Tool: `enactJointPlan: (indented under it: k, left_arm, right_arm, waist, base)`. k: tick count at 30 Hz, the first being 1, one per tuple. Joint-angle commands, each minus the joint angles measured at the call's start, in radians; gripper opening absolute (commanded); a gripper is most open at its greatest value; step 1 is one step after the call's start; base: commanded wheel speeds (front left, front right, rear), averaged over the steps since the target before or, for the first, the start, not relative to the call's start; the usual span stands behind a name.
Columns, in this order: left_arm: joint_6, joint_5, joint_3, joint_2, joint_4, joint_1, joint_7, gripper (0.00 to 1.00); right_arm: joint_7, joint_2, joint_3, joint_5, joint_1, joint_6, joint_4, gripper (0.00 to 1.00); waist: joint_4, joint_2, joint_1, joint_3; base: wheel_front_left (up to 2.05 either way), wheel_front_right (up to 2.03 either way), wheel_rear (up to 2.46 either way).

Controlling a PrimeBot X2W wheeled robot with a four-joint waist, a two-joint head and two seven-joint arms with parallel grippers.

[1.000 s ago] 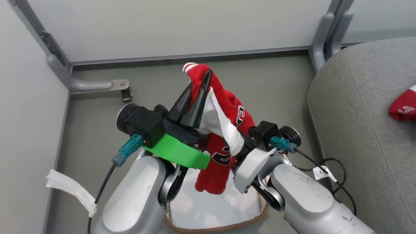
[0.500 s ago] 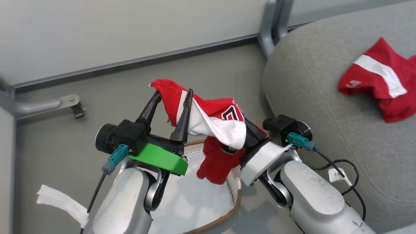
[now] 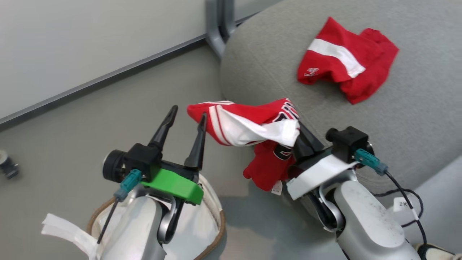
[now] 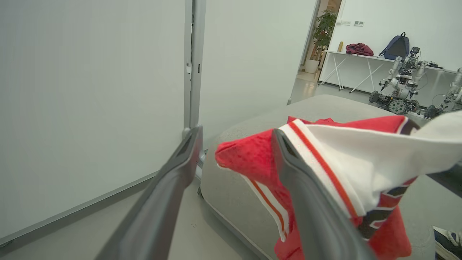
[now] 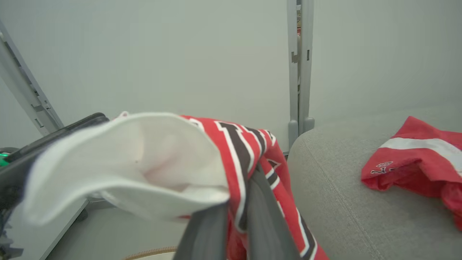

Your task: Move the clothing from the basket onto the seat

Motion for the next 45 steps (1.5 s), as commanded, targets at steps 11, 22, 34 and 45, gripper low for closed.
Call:
enactJointPlan:
  k: [11, 22, 34, 45]
  left_arm:
    - [0.000, -0.031, -0.103, 0.012, 0.032, -0.061, 0.000, 1.00]
    - [0.000, -0.028, -0.087, 0.067, 0.022, -0.043, 0.000, 1.00]
    - [0.000, 0.000, -0.062, 0.106, 0.000, -0.035, 0.000, 1.00]
    - [0.000, 0.004, -0.073, 0.154, -0.006, -0.086, 0.000, 1.00]
  right_arm:
    - [-0.002, -0.005, -0.147, -0.082, 0.100, -0.001, -0.082, 0.00]
    - [-0.002, -0.162, -0.133, -0.138, -0.186, -0.001, -0.055, 0.00]
    - [-0.002, -0.404, -0.172, -0.205, -0.582, -0.001, 0.256, 0.00]
    - [-0.002, -0.513, -0.445, -0.327, -0.676, -0.001, 0.567, 0.00]
  waist:
    - [-0.095, -0.0001, 0.0000, 0.066]
    - [-0.092, -0.0001, 0.0000, 0.142]
    - [-0.052, -0.0001, 0.0000, 0.229]
    - [0.045, -0.0001, 0.0000, 0.353]
  base:
    - [0.02, 0.02, 0.02]
    - [0.01, 0.01, 0.01]
    - [0.00, 0.00, 0.00]
    - [0.00, 0.00, 0.00]
